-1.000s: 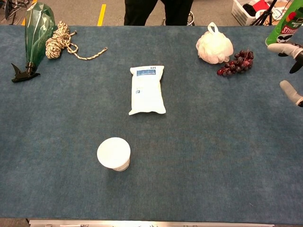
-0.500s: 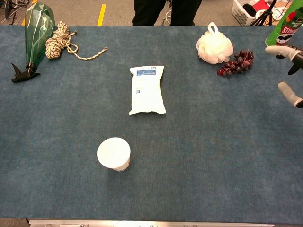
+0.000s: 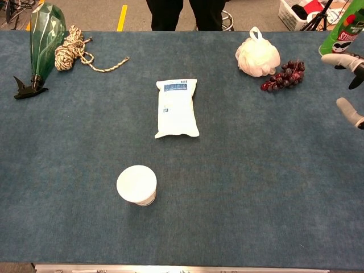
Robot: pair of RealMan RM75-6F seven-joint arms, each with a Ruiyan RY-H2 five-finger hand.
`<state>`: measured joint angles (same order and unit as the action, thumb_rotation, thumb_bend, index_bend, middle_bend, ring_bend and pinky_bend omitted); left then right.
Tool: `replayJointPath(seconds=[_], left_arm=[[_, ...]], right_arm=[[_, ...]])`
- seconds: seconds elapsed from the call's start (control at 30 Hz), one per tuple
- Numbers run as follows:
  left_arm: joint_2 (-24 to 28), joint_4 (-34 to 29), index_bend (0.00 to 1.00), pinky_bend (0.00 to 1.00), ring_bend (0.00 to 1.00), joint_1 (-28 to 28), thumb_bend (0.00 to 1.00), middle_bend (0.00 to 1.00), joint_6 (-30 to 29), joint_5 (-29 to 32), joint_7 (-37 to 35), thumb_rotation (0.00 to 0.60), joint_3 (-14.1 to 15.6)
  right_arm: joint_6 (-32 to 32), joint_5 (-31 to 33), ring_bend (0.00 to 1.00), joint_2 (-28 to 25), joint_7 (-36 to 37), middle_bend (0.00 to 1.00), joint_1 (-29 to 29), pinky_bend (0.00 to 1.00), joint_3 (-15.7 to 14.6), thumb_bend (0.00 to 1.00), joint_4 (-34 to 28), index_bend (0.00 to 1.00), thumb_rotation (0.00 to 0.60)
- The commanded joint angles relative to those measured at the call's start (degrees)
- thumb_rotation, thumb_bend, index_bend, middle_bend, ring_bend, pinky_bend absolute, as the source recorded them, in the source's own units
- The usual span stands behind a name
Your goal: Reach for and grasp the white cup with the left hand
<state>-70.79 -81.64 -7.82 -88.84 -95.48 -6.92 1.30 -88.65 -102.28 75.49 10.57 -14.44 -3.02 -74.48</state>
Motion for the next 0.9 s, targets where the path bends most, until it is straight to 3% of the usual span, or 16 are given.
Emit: replayJointPath(seconds=[0.03, 0.47, 0.7, 0.8, 0.9], left_arm=[[-0.02, 0.04, 0.28, 0.42, 0.09, 0.01, 0.04, 0.00, -0.04, 0.00, -0.01, 0.600, -0.02], [-0.11, 0.09, 0.28, 0.43, 0.09, 0.00, 0.04, 0.00, -0.08, 0.03, 0.08, 0.600, -0.08], [-0.35, 0.43, 0.29, 0.62, 0.09, 0.09, 0.07, 0.00, -0.75, -0.24, -0.01, 0.600, -0.24], [-0.65, 0.83, 0.30, 0.69, 0.09, 0.16, 0.12, 0.00, -1.25, -0.47, 0.50, 0.600, -0.38], [-1.01, 1.11, 0.29, 0.74, 0.08, 0.28, 0.27, 0.00, -1.90, -0.79, 1.06, 0.600, -0.49]], right_arm=[[0.25, 0.10, 0.19, 0.03, -0.14, 0.14, -0.03, 0.40, -0.03, 0.49, 0.02, 0.12, 0.600], [0.76, 0.35, 0.19, -0.14, -0.51, 0.15, -0.05, 0.40, -0.04, 0.49, -0.29, 0.12, 0.600], [1.09, 0.48, 0.19, -0.22, -0.79, 0.16, -0.07, 0.40, -0.06, 0.49, -0.51, 0.12, 0.600], [1.16, 0.54, 0.19, -0.27, -0.86, 0.16, -0.08, 0.40, -0.02, 0.49, -0.59, 0.12, 0.600], [1.20, 0.58, 0.19, -0.31, -0.93, 0.16, -0.07, 0.40, -0.01, 0.49, -0.65, 0.13, 0.600]])
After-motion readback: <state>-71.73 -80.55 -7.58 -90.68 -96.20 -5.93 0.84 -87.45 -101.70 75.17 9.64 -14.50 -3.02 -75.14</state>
